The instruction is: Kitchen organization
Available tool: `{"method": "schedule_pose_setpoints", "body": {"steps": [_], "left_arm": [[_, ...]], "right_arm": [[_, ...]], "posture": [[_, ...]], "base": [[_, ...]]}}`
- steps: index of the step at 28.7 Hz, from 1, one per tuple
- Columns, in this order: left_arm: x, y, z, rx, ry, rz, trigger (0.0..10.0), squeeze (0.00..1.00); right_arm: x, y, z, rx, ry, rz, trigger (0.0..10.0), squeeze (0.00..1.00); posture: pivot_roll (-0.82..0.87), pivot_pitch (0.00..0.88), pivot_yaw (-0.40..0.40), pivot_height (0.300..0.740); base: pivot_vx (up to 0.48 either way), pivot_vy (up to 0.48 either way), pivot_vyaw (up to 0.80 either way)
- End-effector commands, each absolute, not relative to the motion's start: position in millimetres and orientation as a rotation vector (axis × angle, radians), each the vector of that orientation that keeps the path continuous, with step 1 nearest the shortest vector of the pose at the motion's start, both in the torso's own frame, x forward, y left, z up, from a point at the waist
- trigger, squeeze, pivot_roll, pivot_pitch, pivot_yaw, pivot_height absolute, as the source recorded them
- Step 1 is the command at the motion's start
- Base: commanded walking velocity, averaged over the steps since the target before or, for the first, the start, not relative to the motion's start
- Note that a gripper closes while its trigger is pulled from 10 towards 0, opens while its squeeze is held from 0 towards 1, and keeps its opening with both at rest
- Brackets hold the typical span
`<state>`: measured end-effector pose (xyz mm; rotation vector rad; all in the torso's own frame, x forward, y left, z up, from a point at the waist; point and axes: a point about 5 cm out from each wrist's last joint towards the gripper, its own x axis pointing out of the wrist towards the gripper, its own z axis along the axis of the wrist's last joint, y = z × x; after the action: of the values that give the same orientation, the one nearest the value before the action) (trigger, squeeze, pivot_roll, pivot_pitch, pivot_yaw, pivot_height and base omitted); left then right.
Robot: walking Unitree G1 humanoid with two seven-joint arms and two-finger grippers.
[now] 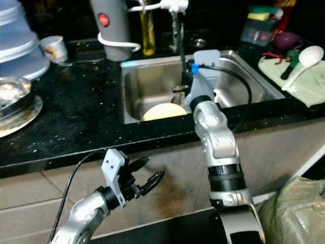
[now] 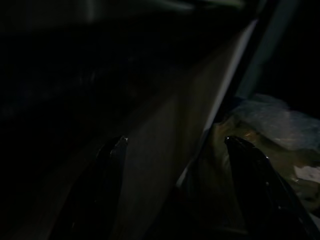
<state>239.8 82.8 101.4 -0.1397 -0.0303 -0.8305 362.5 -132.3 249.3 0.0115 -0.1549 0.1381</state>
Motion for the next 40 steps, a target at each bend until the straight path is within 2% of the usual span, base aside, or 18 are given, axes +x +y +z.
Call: {"method": "schedule_pose_setpoints", "body": {"steps": [1,2,3,5,7,13,22,28,31,35,40], "left_arm": [[230.7,81.1,109.7,-0.148,-0.066,-0.934,10.0,0.0],[224.0,73.9,122.3,-0.204,-0.101,-1.032,10.0,0.0],[224.0,73.9,122.3,-0.204,-0.101,-1.032,10.0,0.0],[213.1,64.0,140.7,-0.275,-0.14,-1.181,10.0,0.0],[209.0,59.8,146.5,-0.287,-0.142,-1.247,10.0,0.0],[210.9,61.8,140.4,-0.287,-0.108,-1.239,10.0,0.0],[226.1,73.0,119.9,-0.251,0.002,-1.048,10.0,0.0],[215.5,71.3,113.6,-0.225,0.047,-1.11,10.0,0.0],[210.2,70.2,113.2,-0.238,0.058,-1.146,10.0,0.0],[200.6,70.2,113.5,-0.276,0.092,-1.223,10.0,0.0],[195.5,72.5,112.5,-0.297,0.114,-1.26,10.0,0.0]], "right_arm": [[362.3,-119.2,252.4,0.02,-0.16,0.179,10.0,0.0],[362.4,-119.5,252.5,0.02,-0.16,0.178,10.0,0.0],[362.4,-119.5,252.5,0.02,-0.16,0.178,10.0,0.0],[362.4,-120.1,252.5,0.019,-0.159,0.176,10.0,0.0],[362.3,-120.8,252.4,0.02,-0.159,0.174,10.0,0.0],[361.8,-120.7,252.4,0.022,-0.16,0.174,10.0,0.0],[361.8,-117.0,248.2,-0.005,-0.143,0.199,10.0,0.0],[362.7,-118.7,236.5,-0.189,-0.088,0.205,10.0,0.0],[365.1,-124.6,227.7,-0.276,-0.02,0.193,10.0,0.0],[367.3,-142.9,206.4,-0.436,0.189,0.183,10.0,0.0],[365.1,-148.3,191.3,-0.516,0.345,0.204,10.0,0.0]], "posture": [[-0.04,0.0,-0.028,0.74],[-0.03,0.0,-0.031,0.74],[-0.03,0.0,-0.031,0.74],[-0.04,0.0,-0.027,0.74],[-0.04,0.0,-0.027,0.74],[-0.03,0.0,-0.025,0.74],[-0.03,0.0,-0.027,0.74],[-0.03,0.0,-0.028,0.74],[-0.03,0.0,-0.027,0.74],[-0.03,0.0,-0.03,0.74],[-0.03,0.0,-0.033,0.74]], "base": [[0.341,0.0,0.0],[0.311,0.0,0.0],[0.311,0.0,0.0],[0.287,0.0,0.0],[0.283,0.0,0.0],[0.282,0.0,0.0],[0.092,0.0,0.0],[0.0,0.0,0.0],[0.0,0.0,0.0],[0.0,0.0,0.0],[0.0,0.0,0.0]]}}
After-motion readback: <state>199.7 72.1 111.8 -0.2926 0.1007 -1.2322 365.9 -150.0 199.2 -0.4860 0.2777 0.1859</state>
